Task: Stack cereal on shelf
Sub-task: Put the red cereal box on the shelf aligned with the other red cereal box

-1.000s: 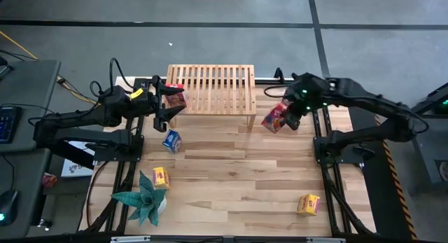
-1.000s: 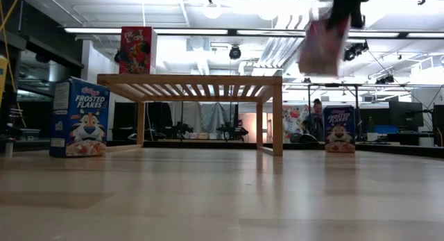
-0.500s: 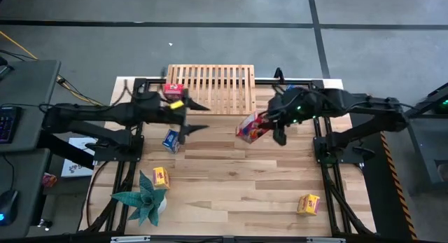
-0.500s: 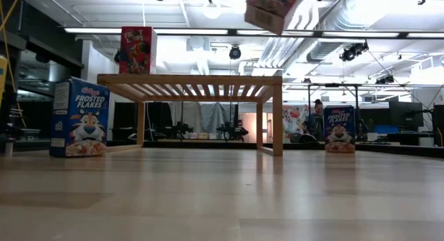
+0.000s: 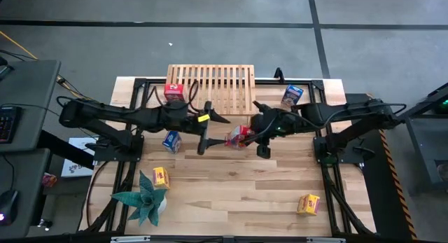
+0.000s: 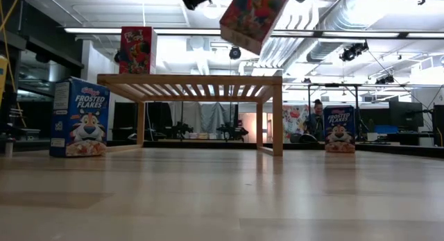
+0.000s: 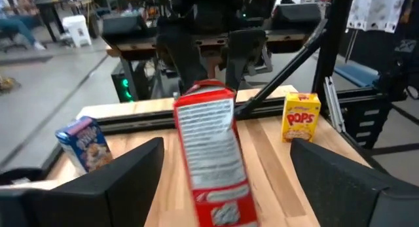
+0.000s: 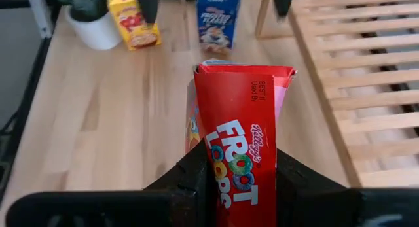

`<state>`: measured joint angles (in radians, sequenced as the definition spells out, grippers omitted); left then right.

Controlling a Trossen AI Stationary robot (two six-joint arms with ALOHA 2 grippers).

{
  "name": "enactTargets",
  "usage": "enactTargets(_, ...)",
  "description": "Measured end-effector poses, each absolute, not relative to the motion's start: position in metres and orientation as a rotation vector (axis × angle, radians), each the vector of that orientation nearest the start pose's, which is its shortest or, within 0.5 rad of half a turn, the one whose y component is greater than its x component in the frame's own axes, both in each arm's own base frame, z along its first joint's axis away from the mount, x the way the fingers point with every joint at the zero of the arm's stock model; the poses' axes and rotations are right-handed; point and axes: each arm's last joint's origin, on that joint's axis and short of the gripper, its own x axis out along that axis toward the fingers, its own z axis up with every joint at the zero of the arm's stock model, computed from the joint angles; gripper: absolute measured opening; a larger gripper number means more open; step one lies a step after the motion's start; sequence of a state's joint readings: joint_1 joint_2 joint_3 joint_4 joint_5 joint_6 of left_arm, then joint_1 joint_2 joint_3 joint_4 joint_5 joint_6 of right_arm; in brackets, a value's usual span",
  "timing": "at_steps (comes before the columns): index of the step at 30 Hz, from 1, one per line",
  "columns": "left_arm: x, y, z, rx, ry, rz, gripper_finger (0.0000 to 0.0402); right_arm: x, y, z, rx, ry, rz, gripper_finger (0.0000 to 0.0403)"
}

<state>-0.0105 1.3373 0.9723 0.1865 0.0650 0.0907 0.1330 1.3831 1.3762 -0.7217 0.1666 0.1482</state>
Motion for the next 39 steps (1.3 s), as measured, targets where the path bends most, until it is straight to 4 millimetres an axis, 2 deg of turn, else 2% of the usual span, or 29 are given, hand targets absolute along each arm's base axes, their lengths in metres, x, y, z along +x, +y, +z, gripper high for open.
enactTargets(7,0.319,-0.003,0.298,0.021,0.231,-0.003,0.0326,0.293,0.039,0.359,-0.013,0.654,-0.068,0.0085)
enactTargets(17,0.319,-0.003,0.298,0.006,0.235,0.005,0.032,0.294,0.043,0.362,-0.045,0.623,-0.051,0.0085)
enactTargets(21,0.319,-0.003,0.297,0.011,0.25,0.0,0.028,0.294,0.043,0.363,-0.045,0.618,-0.053,0.0085)
enactTargets(28,0.319,-0.003,0.295,0.032,0.264,-0.01,0.016,0.294,0.042,0.363,-0.066,0.611,-0.065,0.009)
enactTargets(32,0.319,-0.002,0.295,0.061,0.266,-0.004,0.0117,0.294,0.041,0.364,-0.049,0.605,-0.108,0.0131)
enactTargets(36,0.312,0.003,0.299,0.065,0.282,0.014,0.0118,0.292,0.041,0.376,-0.074,0.589,-0.111,0.0196)
enactTargets(39,0.296,0.007,0.311,0.091,0.29,0.06,0.0129,0.286,0.04,0.388,-0.086,0.616,-0.093,0.0236)
